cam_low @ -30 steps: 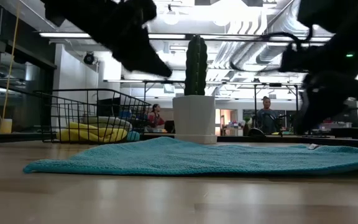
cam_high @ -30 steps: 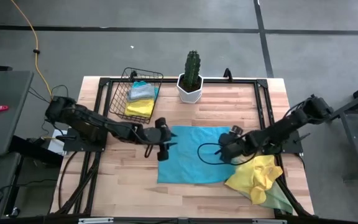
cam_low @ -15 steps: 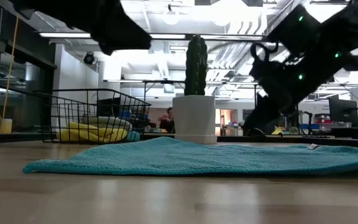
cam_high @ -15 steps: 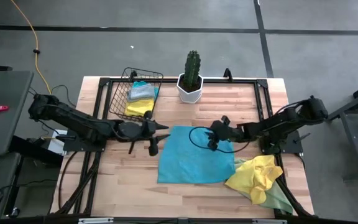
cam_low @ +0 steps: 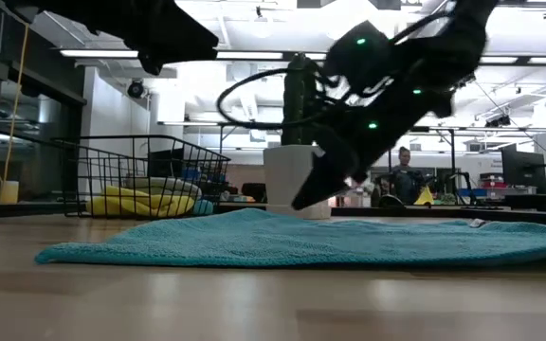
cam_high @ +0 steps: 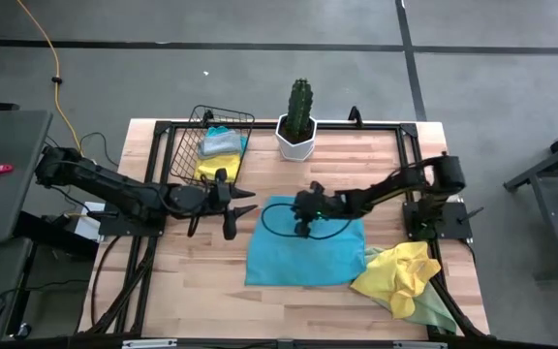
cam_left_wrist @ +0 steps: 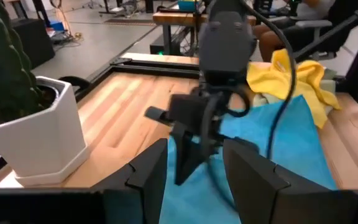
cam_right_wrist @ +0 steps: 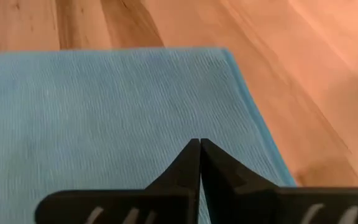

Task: Fold microfiber towels
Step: Fold the blue microfiber towel on the table

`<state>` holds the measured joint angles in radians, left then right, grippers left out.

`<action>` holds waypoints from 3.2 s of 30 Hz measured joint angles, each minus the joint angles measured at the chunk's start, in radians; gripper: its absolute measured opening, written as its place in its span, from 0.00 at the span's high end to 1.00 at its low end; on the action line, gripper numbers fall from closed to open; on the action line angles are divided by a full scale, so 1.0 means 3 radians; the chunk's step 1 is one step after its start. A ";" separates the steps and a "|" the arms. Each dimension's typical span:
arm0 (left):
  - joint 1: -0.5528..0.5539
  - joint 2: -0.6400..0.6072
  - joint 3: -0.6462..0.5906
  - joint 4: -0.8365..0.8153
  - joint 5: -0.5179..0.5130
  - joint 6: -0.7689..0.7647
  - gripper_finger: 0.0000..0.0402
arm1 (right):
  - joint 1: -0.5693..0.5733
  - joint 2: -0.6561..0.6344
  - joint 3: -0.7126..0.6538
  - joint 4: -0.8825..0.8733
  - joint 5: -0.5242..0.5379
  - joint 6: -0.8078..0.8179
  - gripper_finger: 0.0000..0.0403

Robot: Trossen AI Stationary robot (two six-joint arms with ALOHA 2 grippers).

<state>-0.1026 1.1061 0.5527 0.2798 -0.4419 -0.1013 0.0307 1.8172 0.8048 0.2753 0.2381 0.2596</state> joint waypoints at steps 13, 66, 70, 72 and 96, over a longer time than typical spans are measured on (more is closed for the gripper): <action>-0.0034 0.0003 0.0001 -0.0002 -0.0064 0.0026 0.63 | -0.0151 0.0782 0.0823 -0.0007 -0.0483 -0.0054 1.00; -0.0267 0.1434 0.1418 -0.2360 -0.0742 -0.0894 0.65 | -0.0094 -0.1034 -0.1360 0.1265 0.0158 0.0315 1.00; 0.0101 0.1720 0.1750 -0.2637 -0.0536 -0.0754 0.70 | -0.0094 -0.1033 -0.1360 0.1293 0.0115 0.0339 1.00; 0.0255 0.1820 0.1882 -0.2836 -0.0374 -0.0686 0.73 | -0.0118 -0.1031 -0.1351 0.1307 0.0069 0.0419 1.00; -0.1254 0.0964 0.0466 -0.1425 -0.0780 -0.1336 1.00 | -0.0135 -0.0491 -0.0726 0.1449 -0.0236 0.0249 0.99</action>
<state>-0.4788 1.3952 0.6925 -0.1477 -0.6760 -0.5022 -0.0099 1.6699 0.5870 0.7101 0.1674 0.3345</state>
